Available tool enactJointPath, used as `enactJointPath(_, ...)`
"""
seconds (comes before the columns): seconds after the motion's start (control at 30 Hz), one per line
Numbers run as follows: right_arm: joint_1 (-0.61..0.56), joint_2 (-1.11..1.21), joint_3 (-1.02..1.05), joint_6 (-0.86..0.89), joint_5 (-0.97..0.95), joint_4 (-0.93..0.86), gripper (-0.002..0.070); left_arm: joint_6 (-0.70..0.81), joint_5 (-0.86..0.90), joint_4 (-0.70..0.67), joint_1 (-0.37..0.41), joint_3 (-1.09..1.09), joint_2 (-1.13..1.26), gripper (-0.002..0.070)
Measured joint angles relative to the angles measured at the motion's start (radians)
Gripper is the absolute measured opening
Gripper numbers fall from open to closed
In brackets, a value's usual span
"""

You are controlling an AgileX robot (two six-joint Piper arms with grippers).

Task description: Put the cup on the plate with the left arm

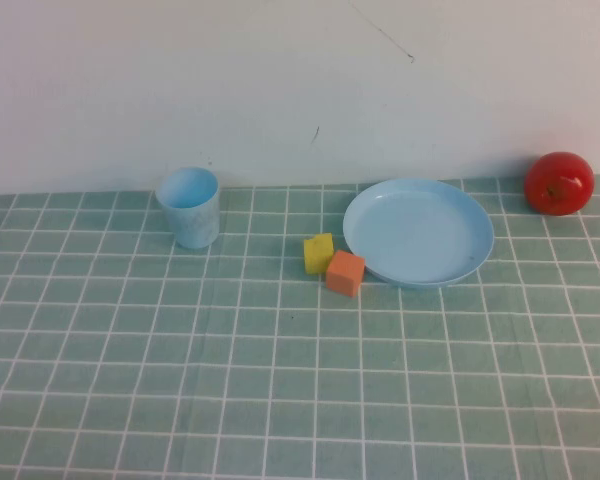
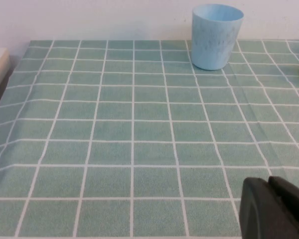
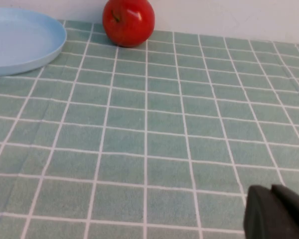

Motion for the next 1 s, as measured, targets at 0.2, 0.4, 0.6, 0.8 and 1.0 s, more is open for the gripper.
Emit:
enactJointPath(0.2,0.000,0.000,0.000,0.000,-0.017,0.000,-0.0002,0.000,-0.026,0.004,0.000,0.002,0.000,-0.0003)
enactJointPath(0.4,0.000,0.000,0.000,-0.004,-0.190,-0.037,-0.0002,0.000,-0.208,0.004,0.000,0.006,0.000,-0.0003)
enactJointPath(0.6,0.000,0.000,0.000,-0.035,-0.483,-0.115,-0.0002,0.022,-0.463,0.017,0.000,0.006,0.000,-0.0003)
enactJointPath(0.8,0.000,0.000,0.000,-0.037,-0.678,-0.167,-0.0002,0.032,-0.686,0.024,0.000,0.006,0.000,-0.0003)
enactJointPath(1.0,0.000,0.000,0.000,-0.037,-0.733,-0.175,-0.0002,-0.066,-0.756,0.028,0.000,0.006,0.000,-0.0003)
